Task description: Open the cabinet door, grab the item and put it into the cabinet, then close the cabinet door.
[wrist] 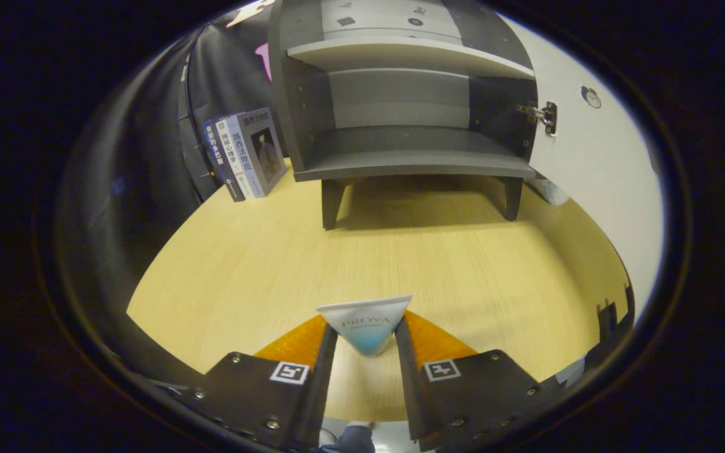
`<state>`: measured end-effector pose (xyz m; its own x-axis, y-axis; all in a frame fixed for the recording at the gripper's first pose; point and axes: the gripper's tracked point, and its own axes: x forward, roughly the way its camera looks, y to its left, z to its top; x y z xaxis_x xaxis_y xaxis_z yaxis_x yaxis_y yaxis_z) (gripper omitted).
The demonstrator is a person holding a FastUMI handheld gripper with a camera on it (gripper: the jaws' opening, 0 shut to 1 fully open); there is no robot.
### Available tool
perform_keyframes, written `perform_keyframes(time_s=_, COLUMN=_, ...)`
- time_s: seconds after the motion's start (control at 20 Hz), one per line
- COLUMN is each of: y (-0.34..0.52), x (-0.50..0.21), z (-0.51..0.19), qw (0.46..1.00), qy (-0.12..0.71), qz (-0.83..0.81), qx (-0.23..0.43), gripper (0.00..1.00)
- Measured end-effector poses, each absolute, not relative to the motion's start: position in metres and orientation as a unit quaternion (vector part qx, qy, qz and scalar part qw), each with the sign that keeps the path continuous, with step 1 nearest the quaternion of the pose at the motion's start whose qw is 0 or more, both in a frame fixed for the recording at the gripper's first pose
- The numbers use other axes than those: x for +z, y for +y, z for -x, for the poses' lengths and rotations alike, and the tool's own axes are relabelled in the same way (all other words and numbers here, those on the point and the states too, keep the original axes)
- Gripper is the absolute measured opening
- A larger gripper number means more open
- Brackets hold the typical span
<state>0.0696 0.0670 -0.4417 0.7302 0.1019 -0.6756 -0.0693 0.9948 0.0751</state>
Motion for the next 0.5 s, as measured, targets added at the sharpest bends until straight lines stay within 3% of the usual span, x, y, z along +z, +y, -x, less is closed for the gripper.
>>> perform_keyframes(time_s=0.5, y=0.047, x=-0.322, z=-0.107, qw=0.957, qy=0.284, qz=-0.024, qx=0.046, gripper=0.52)
